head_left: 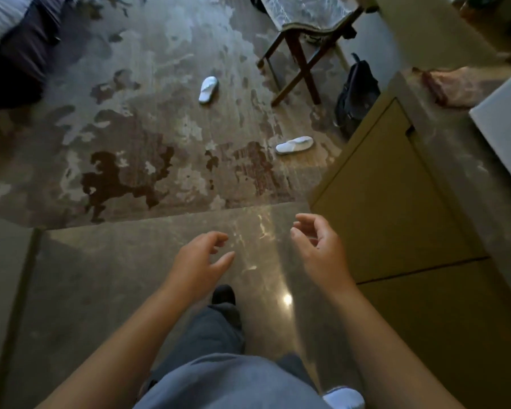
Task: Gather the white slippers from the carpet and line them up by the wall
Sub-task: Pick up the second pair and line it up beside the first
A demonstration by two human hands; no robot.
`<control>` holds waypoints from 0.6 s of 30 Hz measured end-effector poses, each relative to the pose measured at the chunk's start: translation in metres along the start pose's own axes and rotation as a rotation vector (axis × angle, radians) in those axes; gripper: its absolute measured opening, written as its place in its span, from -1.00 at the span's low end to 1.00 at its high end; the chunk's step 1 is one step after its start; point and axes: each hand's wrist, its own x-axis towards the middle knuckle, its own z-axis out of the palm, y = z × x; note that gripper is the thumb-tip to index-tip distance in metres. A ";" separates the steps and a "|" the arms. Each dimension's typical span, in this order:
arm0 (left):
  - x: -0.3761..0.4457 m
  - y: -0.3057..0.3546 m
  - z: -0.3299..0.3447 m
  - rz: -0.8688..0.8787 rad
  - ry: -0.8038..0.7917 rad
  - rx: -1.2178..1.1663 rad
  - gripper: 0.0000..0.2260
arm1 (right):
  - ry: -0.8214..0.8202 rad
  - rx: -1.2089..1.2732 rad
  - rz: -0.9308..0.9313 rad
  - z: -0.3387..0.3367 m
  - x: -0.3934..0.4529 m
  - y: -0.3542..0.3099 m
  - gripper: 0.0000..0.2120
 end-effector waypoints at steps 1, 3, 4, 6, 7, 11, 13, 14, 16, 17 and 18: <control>0.026 0.004 -0.010 0.014 0.004 0.007 -0.67 | 0.001 -0.005 0.008 0.001 0.016 -0.005 -0.84; 0.075 0.015 -0.028 0.038 0.035 0.022 -0.67 | 0.007 -0.006 0.037 0.001 0.046 -0.011 -0.82; 0.098 0.022 -0.036 0.047 0.058 0.022 -0.67 | 0.013 -0.014 0.056 0.000 0.060 -0.012 -0.83; 0.140 0.035 -0.049 0.063 0.093 0.003 -0.68 | 0.038 -0.048 0.102 -0.002 0.088 -0.014 -0.86; 0.163 0.040 -0.054 0.069 0.099 -0.009 -0.68 | 0.057 -0.049 0.127 -0.003 0.106 -0.013 -0.85; 0.245 0.050 -0.066 0.077 0.109 -0.033 -0.70 | 0.066 -0.040 0.180 -0.008 0.177 -0.008 -0.86; 0.295 0.051 -0.072 0.058 0.113 -0.043 -0.70 | 0.069 -0.051 0.178 -0.008 0.231 -0.004 -0.86; 0.320 0.052 -0.076 0.045 0.112 -0.042 -0.69 | 0.071 -0.056 0.176 -0.008 0.260 -0.004 -0.85; 0.375 0.054 -0.088 0.036 0.114 -0.021 -0.68 | 0.069 -0.063 0.153 -0.008 0.326 -0.007 -0.84; 0.401 0.055 -0.096 0.024 0.119 -0.003 -0.68 | 0.057 -0.064 0.142 -0.008 0.359 -0.012 -0.84; 0.425 0.057 -0.106 0.006 0.127 0.011 -0.68 | 0.041 -0.066 0.129 -0.009 0.391 -0.020 -0.85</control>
